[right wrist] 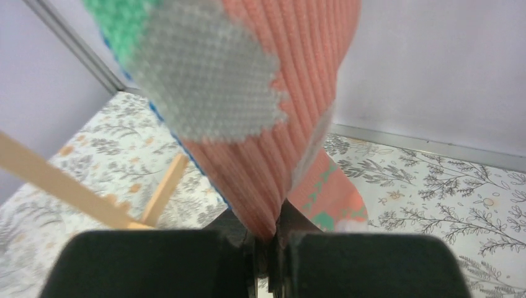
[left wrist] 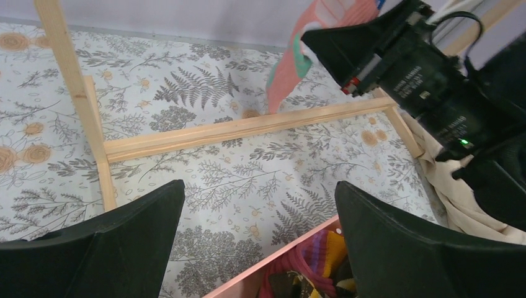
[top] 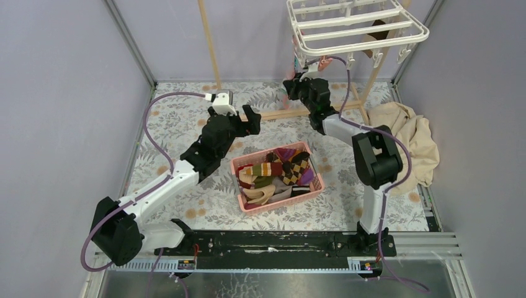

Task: Remove the socks clipped to the hanger
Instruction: Remove the sock from the hanger.

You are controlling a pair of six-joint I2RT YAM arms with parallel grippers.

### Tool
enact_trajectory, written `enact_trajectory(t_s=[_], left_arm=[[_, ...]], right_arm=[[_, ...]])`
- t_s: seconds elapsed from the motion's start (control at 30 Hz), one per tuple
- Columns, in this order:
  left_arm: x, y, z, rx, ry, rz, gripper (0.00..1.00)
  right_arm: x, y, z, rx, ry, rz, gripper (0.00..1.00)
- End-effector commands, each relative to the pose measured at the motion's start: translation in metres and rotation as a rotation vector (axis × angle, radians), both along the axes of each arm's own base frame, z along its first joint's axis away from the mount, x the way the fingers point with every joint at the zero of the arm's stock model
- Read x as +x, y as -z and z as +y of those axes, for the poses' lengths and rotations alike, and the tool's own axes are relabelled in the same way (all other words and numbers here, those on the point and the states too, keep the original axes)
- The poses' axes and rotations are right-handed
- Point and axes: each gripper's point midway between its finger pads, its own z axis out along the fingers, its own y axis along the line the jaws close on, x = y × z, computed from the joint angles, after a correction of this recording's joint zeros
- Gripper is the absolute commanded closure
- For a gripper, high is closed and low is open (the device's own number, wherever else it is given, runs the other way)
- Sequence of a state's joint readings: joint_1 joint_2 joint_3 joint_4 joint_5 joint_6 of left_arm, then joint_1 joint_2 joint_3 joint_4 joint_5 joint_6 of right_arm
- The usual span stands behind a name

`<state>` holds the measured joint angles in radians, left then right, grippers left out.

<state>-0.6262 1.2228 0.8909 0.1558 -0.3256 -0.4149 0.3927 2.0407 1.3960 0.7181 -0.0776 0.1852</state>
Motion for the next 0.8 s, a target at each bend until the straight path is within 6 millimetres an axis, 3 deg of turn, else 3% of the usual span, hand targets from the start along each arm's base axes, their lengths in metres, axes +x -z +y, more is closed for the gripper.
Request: enact_trajectory(t_s=[0.0, 0.23, 0.5, 0.77], left_arm=[[0.000, -0.037, -0.007, -0.058, 0.044, -0.056, 0.01], [-0.002, -0.086, -0.036, -0.138, 0.177, -0.131, 0.01], [0.011, -0.154, -0.051, -0.204, 0.205, -0.224, 0.01], [0.021, -0.177, -0.062, -0.245, 0.220, -0.238, 0.01]], right_arm=[[-0.042, -0.099, 0.000, 0.136, -0.078, -0.172, 1.00], [-0.102, -0.131, -0.014, 0.169, -0.130, -0.175, 1.00], [-0.146, -0.136, -0.033, 0.146, -0.126, -0.154, 1.00], [-0.182, -0.125, -0.050, 0.131, -0.117, -0.140, 1.00]])
